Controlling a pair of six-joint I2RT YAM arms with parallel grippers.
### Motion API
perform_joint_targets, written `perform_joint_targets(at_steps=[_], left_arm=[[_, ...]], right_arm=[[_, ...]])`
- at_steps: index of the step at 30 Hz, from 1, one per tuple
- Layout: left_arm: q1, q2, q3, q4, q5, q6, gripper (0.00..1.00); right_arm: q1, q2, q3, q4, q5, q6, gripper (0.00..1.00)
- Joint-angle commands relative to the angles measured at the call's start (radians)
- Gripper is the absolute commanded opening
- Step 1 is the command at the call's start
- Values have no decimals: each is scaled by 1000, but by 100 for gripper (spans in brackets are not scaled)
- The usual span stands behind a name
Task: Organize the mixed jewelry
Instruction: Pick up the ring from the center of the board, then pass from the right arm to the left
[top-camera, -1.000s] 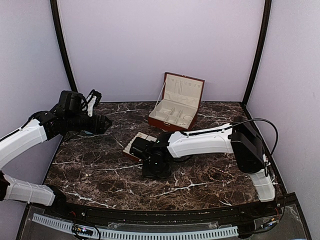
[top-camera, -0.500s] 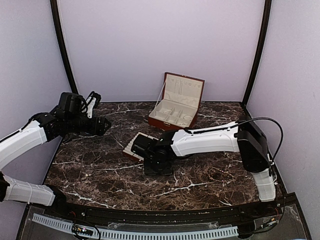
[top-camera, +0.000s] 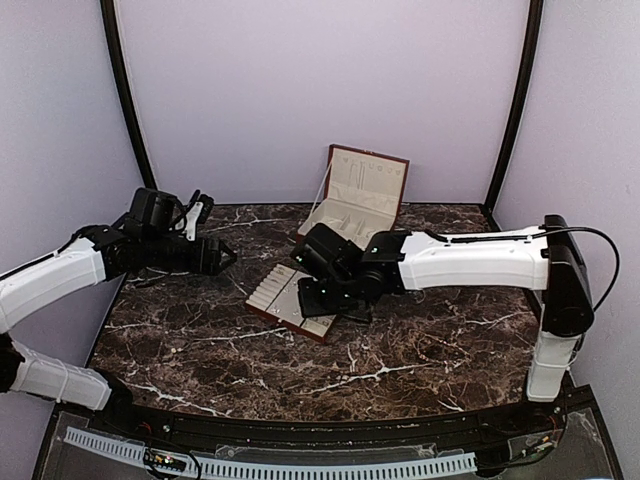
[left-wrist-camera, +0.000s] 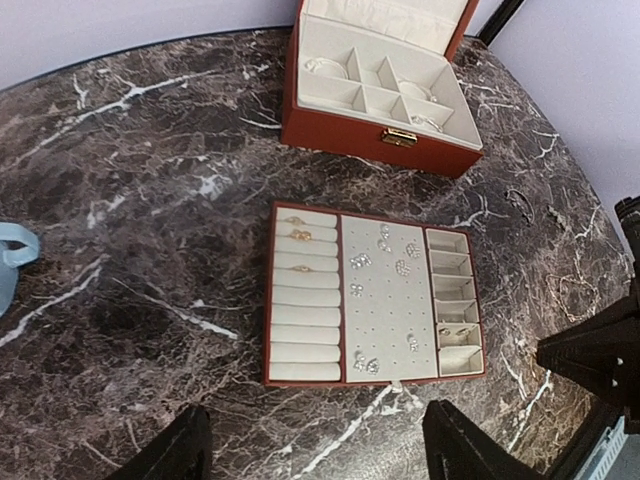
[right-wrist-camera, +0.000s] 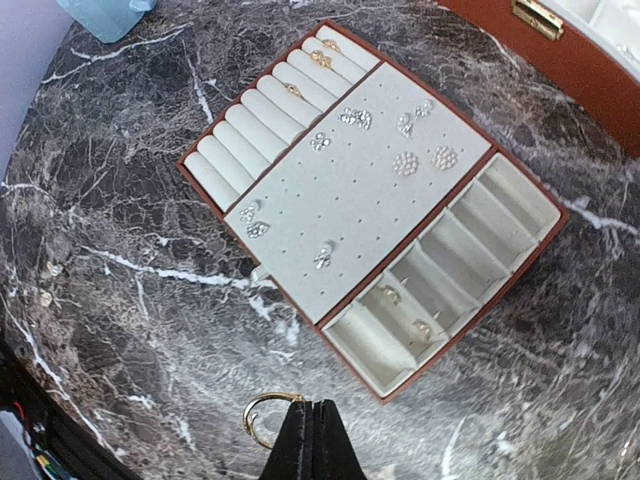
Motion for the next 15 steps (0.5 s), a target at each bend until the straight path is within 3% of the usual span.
perform_joint_targets(at_steps=[1, 8, 15], left_arm=[[-19, 86, 78, 36, 116, -38, 75], [-132, 314, 205, 74, 196, -47, 73], [-163, 456, 276, 107, 300, -89, 63]], right_arm=[[-62, -44, -64, 159, -29, -165, 0], [-140, -53, -105, 278, -75, -280, 0], [-157, -33, -90, 309, -79, -325, 0]])
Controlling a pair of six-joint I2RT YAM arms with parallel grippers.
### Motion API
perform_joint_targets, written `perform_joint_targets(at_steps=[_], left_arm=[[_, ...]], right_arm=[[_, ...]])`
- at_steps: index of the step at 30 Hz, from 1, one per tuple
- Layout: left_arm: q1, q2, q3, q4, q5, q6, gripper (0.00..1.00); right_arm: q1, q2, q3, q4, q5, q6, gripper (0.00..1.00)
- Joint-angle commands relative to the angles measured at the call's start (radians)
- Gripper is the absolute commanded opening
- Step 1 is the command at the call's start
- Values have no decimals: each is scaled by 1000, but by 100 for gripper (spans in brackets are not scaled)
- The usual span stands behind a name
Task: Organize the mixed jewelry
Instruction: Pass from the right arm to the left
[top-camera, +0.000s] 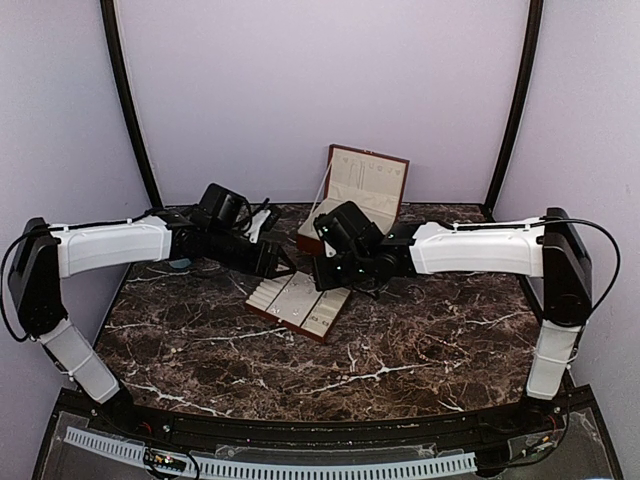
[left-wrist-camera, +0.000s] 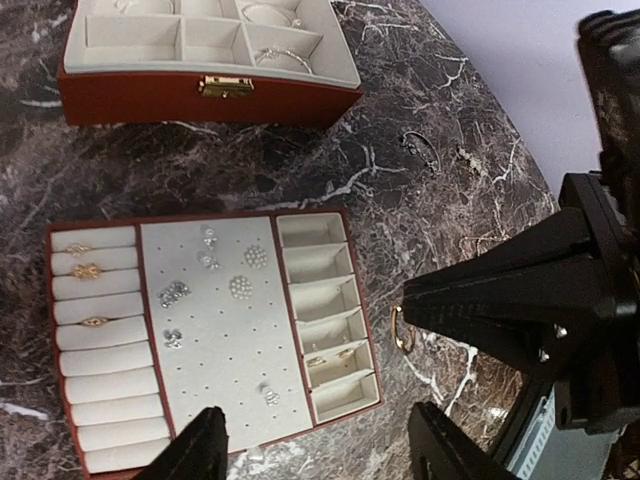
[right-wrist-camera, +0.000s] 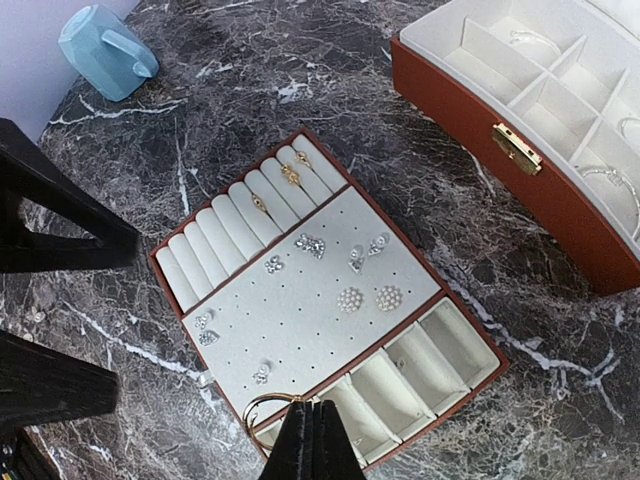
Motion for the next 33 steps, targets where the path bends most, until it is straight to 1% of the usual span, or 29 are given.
perform_joint_targets(at_steps=[1, 7, 16, 25, 33], left_arm=[[-9, 37, 39, 37, 99, -36, 62], [-14, 83, 28, 93, 195, -82, 50], [-14, 103, 3, 153, 255, -128, 39], [-16, 117, -6, 172, 277, -146, 25], [-16, 123, -14, 168, 272, -152, 22]], right_arm=[[1, -14, 8, 61, -6, -55, 0], [2, -12, 2, 65, 0, -63, 0], [10, -3, 5, 75, -7, -68, 0], [20, 5, 18, 80, -14, -67, 0], [24, 3, 20, 83, -13, -64, 0]])
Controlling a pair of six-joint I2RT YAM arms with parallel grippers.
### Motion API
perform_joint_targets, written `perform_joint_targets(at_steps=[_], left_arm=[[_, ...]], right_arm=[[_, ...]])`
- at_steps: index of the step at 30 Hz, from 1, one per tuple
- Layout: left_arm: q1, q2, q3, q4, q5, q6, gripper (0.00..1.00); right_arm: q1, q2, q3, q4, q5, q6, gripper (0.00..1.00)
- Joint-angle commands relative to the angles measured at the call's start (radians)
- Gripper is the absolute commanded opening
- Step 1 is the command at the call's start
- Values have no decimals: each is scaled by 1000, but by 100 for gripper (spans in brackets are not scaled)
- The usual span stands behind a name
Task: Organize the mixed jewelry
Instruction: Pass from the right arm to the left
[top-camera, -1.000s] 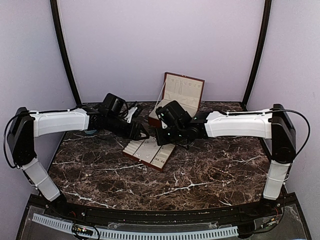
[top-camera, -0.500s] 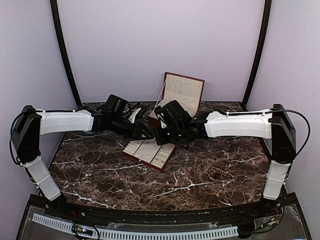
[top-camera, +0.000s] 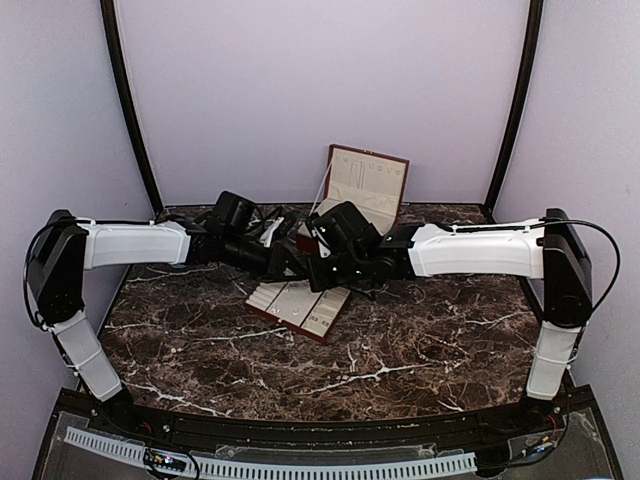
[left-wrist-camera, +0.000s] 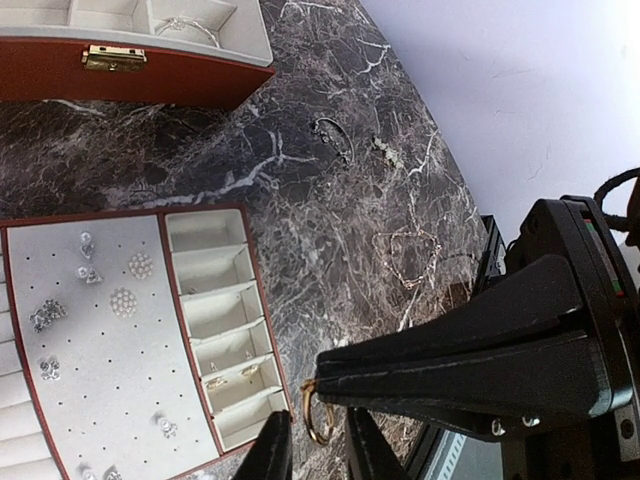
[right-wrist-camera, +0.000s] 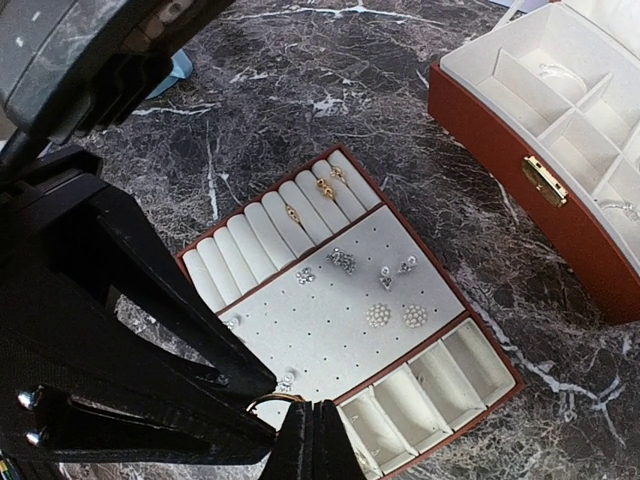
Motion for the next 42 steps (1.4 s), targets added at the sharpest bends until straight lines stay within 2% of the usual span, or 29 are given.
perform_joint_targets(at_steps=[1, 15, 23, 27, 35, 42], left_arm=[[-5, -2, -21, 13, 13, -9, 22], [-6, 2, -24, 9, -1, -17, 13], [-6, -4, -34, 43, 26, -29, 0], [-6, -22, -52, 72, 33, -29, 0], [-4, -73, -77, 79, -9, -14, 0], [12, -102, -85, 79, -50, 6, 0]], right_arm=[[8, 1, 20, 32, -6, -1, 0], [16, -6, 11, 42, -9, 6, 0], [18, -13, -9, 55, -3, 15, 0], [16, -26, -22, 61, 15, 27, 0], [-8, -128, -100, 130, 14, 24, 31], [-44, -235, -195, 209, -44, 21, 50]])
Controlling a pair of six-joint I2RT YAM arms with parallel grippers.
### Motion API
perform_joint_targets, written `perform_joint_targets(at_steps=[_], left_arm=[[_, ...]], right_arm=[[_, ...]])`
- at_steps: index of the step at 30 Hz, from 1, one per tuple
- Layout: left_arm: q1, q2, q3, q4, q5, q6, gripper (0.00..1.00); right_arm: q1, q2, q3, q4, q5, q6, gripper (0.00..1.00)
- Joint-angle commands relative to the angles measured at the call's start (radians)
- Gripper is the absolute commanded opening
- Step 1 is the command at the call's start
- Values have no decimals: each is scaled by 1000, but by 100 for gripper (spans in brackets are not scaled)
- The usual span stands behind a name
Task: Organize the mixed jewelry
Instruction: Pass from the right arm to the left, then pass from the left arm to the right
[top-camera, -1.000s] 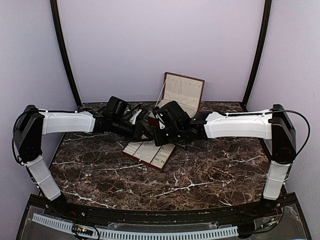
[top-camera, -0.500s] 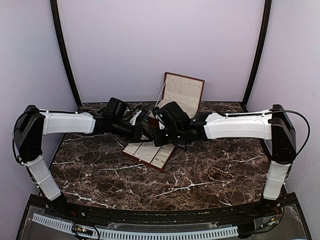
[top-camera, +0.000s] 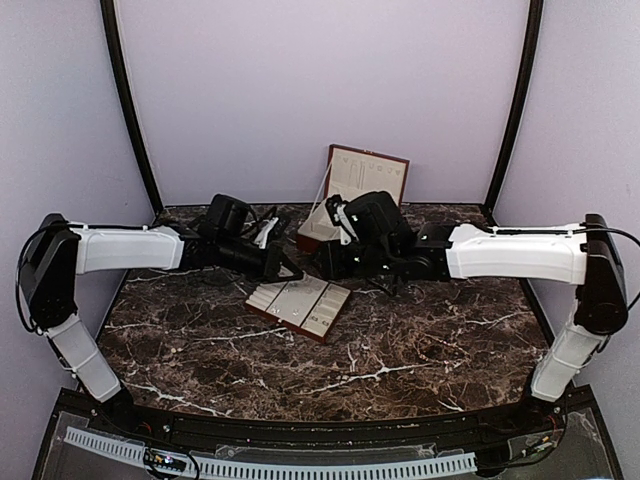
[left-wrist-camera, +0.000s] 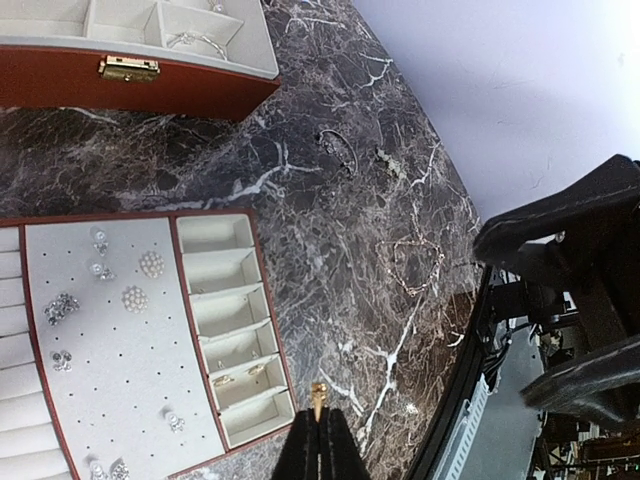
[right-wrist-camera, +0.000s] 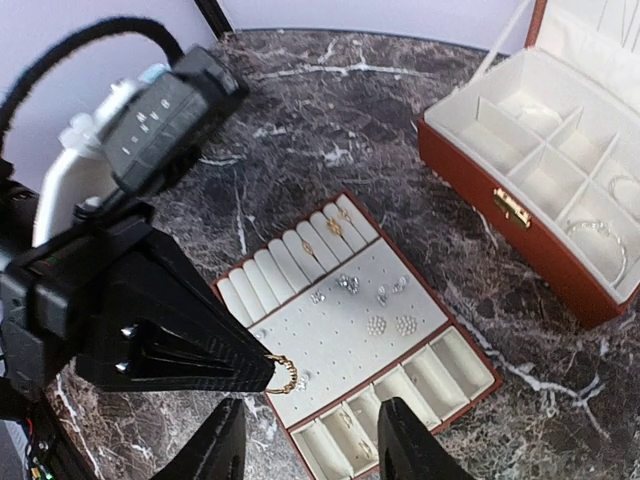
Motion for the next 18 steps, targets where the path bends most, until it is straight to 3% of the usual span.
perform_joint_targets(at_steps=[1, 9, 18], left_arm=[[16, -64, -20, 18, -23, 25, 0], [26, -153, -77, 135, 22, 81, 0], [26, -273, -172, 353, 183, 111, 0]], right_arm=[[-41, -75, -71, 125, -73, 11, 52], [-143, -153, -225, 373, -374, 105, 63], [-171, -169, -260, 590, -663, 121, 64]])
